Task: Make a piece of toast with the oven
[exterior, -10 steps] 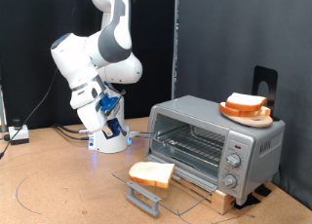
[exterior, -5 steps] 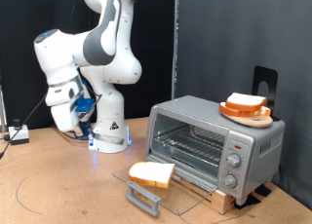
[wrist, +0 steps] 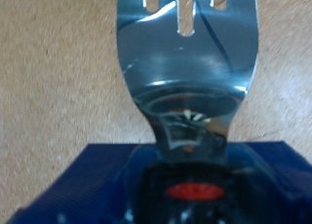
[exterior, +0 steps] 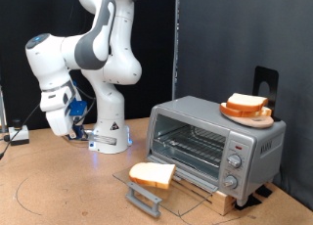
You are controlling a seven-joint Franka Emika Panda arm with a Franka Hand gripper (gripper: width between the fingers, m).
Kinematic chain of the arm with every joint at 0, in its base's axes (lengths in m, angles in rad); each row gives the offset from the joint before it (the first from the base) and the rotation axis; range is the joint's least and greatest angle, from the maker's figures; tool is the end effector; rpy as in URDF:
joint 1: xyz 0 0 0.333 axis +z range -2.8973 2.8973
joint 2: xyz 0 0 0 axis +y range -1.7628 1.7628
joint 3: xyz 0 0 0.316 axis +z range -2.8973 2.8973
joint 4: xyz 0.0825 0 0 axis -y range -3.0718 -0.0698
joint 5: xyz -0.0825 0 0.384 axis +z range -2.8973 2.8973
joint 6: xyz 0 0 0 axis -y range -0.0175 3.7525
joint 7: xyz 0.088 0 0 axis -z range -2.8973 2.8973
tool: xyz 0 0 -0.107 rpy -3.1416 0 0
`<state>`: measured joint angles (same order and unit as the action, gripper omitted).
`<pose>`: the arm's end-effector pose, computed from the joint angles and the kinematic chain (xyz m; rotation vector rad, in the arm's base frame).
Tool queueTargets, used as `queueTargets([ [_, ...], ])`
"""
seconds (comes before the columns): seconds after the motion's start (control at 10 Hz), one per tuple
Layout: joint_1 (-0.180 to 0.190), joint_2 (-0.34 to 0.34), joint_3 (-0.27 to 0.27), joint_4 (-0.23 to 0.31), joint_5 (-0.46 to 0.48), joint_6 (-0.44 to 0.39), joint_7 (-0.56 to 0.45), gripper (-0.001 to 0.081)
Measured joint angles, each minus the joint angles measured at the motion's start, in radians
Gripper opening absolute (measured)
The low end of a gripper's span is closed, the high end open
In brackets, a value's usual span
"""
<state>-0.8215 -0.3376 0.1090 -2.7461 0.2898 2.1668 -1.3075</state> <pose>0.2720 -0.2244 0.3034 -2.7883 -0.5538 -0.0418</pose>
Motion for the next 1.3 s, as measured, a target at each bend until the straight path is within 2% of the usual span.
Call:
queueTargets([
  [0.2,-0.012,0.034,0.001,-0.039,-0.024,0.100,0.008,0.0411],
  [0.4,-0.013,0.095,0.008,-0.045,-0.022,0.198,0.044,0.0411],
  [0.7,-0.010,0.095,0.007,-0.044,-0.004,0.175,-0.015,0.0411],
  [0.8,-0.006,0.098,0.011,-0.052,0.001,0.192,-0.026,0.0411],
  [1.3,0.017,0.190,0.084,-0.091,0.033,0.369,-0.003,0.0411],
])
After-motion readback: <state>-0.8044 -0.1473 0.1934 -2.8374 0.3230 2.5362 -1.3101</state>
